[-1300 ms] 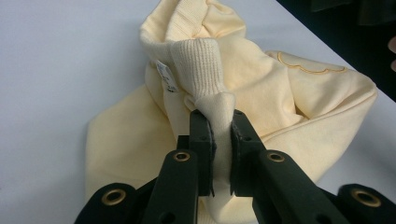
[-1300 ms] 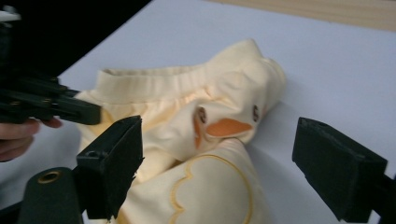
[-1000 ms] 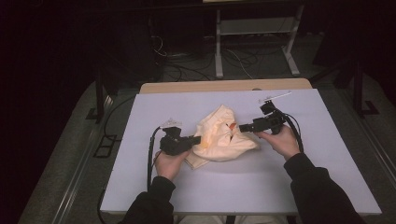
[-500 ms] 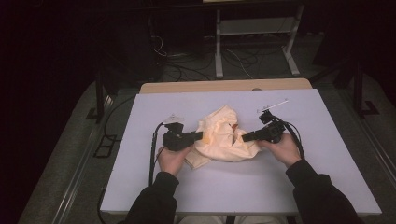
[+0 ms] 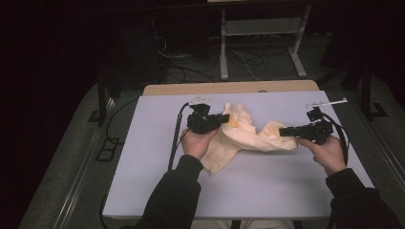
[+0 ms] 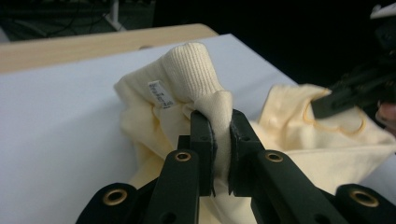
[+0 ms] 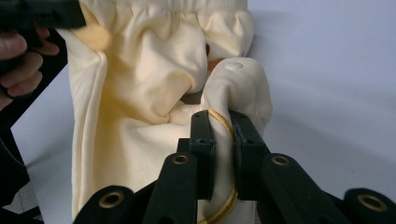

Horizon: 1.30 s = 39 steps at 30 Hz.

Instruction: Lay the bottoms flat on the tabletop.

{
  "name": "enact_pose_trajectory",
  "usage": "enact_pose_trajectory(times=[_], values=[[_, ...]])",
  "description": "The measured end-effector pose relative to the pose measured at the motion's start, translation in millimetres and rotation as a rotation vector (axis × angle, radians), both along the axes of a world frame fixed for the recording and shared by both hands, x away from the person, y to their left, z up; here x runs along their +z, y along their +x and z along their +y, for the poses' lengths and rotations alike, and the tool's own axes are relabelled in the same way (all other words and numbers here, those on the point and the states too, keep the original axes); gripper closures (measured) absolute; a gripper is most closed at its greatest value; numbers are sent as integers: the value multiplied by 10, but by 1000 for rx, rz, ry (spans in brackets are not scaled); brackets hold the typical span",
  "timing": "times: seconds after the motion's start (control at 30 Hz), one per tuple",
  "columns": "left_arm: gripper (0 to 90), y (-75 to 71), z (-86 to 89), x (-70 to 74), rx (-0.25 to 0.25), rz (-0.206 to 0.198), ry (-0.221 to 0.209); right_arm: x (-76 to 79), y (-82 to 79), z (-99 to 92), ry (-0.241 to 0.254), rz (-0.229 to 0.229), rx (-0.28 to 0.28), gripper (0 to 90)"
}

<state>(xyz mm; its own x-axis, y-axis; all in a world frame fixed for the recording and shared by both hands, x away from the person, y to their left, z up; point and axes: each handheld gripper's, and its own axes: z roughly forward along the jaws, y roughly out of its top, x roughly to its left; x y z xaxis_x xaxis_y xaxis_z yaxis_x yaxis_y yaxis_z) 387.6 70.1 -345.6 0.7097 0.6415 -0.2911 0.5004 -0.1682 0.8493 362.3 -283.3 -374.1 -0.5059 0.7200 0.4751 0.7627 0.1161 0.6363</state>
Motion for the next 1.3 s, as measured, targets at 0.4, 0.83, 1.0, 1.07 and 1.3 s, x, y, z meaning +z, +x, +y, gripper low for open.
enact_pose_trajectory(times=[0.4,0.83,1.0,1.07,1.3], values=[[821,-119,-607,752,-221,-121,-104,-163,-188,-130,65,65,12,785],[821,-451,-43,430,-242,-60,-45,-76,-152,55,95,-51,121,342],[821,-441,161,388,-201,-48,-51,-32,17,249,43,-94,117,227],[821,-441,192,379,-195,-44,-53,-43,108,303,43,-103,104,209],[821,-455,202,327,-199,-43,-40,-229,534,474,101,-87,68,209]])
